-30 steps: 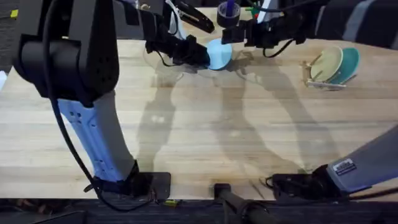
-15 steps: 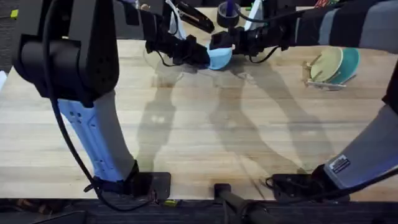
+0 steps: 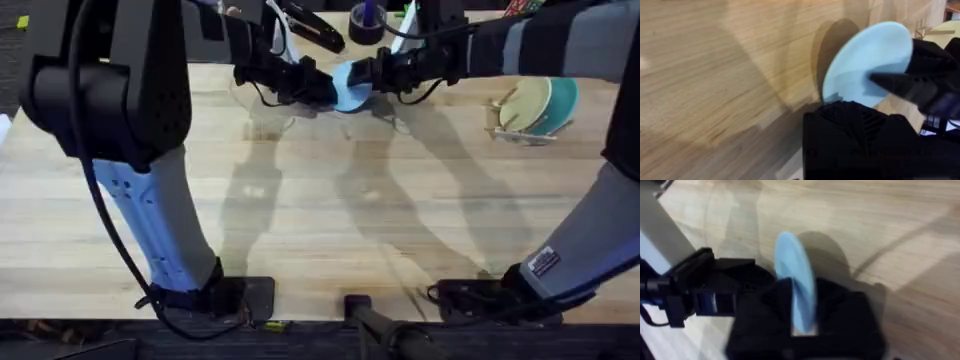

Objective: Pick up the plates from the table one by one and place each into a slot on the dish rack.

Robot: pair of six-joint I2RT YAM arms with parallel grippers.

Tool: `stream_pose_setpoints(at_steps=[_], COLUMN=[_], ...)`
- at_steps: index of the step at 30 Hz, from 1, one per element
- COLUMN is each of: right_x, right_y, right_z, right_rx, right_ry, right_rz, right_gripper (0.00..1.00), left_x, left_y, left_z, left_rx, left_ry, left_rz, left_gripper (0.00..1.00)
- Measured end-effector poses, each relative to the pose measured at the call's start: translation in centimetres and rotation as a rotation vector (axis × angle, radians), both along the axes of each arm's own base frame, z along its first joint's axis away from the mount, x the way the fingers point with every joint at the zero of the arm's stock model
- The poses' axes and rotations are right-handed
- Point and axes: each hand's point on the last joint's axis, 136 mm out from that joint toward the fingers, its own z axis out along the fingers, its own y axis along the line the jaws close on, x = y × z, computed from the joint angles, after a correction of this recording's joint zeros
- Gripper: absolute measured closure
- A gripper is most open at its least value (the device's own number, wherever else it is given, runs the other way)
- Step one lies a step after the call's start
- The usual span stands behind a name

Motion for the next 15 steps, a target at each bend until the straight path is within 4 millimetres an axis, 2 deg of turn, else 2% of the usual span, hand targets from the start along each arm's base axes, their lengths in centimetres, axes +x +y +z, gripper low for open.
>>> stream_pose_setpoints(at_steps=[1,2,3,15], right_x=[0.0,0.0,0.1,0.2], right_y=[-0.1,-0.1,0.1,0.5], right_z=[0.0,0.2,0.6,1.1], right_rx=[0.006,0.019,0.037,0.048], right_ry=[0.004,0.006,0.002,-0.001], right_rz=[-0.004,-0.002,0.005,0.007], right_gripper=[0.863,0.935,0.959,0.970], left_x=[0.0,0.1,0.2,0.3], left_y=[0.0,0.1,0.2,0.3], left_z=[0.0,0.2,0.3,0.3], left_rx=[-0.001,-0.003,-0.001,0.009], left_ry=[0.000,-0.001,-0.004,-0.009], left_rz=[0.000,0.002,0.005,0.009], left_gripper=[0.962,0.962,0.962,0.961])
